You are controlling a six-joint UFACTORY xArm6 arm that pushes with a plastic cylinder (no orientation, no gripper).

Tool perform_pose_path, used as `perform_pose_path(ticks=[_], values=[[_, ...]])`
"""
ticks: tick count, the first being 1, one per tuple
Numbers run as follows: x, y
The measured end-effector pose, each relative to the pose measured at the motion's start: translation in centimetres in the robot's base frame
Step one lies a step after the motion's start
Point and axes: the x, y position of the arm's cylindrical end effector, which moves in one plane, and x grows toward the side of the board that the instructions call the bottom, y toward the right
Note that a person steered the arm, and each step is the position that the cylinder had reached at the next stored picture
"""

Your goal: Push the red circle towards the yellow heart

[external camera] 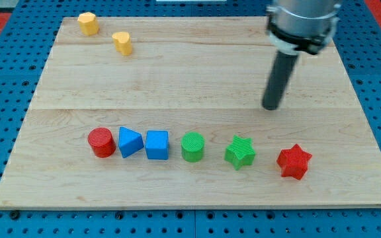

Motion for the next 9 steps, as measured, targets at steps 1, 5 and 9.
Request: perform_pose_path(ticks=[1, 5, 9], values=[[-1.0, -10.5], [13.5, -33.2], [7.9, -23.7]])
